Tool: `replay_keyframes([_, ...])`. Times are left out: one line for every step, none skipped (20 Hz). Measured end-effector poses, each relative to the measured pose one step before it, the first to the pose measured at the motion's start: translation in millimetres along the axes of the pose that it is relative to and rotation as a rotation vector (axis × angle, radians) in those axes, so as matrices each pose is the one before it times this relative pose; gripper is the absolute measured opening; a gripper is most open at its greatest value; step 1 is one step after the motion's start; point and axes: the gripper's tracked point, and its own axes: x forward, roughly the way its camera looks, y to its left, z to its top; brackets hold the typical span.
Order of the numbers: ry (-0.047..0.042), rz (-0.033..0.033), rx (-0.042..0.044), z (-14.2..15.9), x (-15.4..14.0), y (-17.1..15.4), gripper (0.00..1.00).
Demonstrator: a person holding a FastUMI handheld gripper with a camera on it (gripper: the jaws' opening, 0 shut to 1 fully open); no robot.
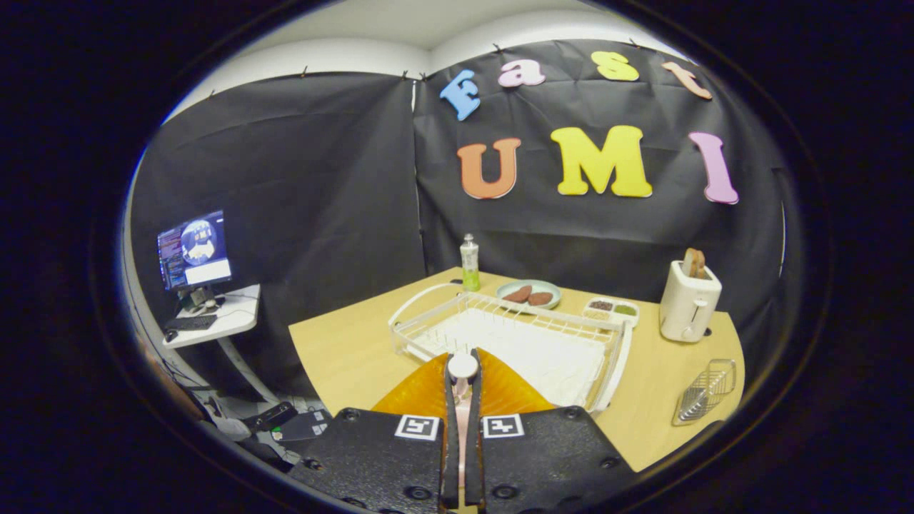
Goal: Take the plate from the dish rack, then take the spoon from the basket and place it into the plate.
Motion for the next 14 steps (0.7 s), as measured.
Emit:
replay_keyframes([0.02273,0.00849,-0.00277,-8.72,7.06,3.2,0.09])
replay_keyframes([0.01919,0.01313,0.00049,-7.8,6.08,4.68,0.09])
replay_keyframes([0.01628,0.01253,0.00001,-6.4,5.84,3.71,0.09])
replay_keyframes([0.01515,0.00991,-0.00547,-6.22,4.11,1.91,0.09])
replay_keyframes([0.01584,0.00628,-0.00408,-4.62,4.64,1.34,0.09])
replay_keyframes([0.01192,0.00578,-0.00035,-4.98,3.01,1.47,0.09])
replay_keyframes([0.0114,0.00808,0.00592,-3.12,2.22,1.03,0.09])
replay_keyframes([-0.00749,-0.00125,0.00651,0.59,1.05,-1.68,0.09])
replay_keyframes([0.00031,-0.00412,0.00721,0.09,-2.74,-1.83,0.12])
replay_keyframes([-0.00423,-0.01103,0.00462,1.72,-0.4,-4.18,0.14])
replay_keyframes([-0.00159,-0.0151,0.00189,-0.03,0.21,-4.73,0.18])
replay_keyframes([-0.001,-0.0189,-0.00065,0.54,-0.32,-4.87,0.19])
replay_keyframes([-0.00041,-0.01812,-0.00279,0.46,1.6,-5.46,0.21])
replay_keyframes([-0.00554,-0.01532,-0.0017,2.01,-0.88,-3.14,0.23])
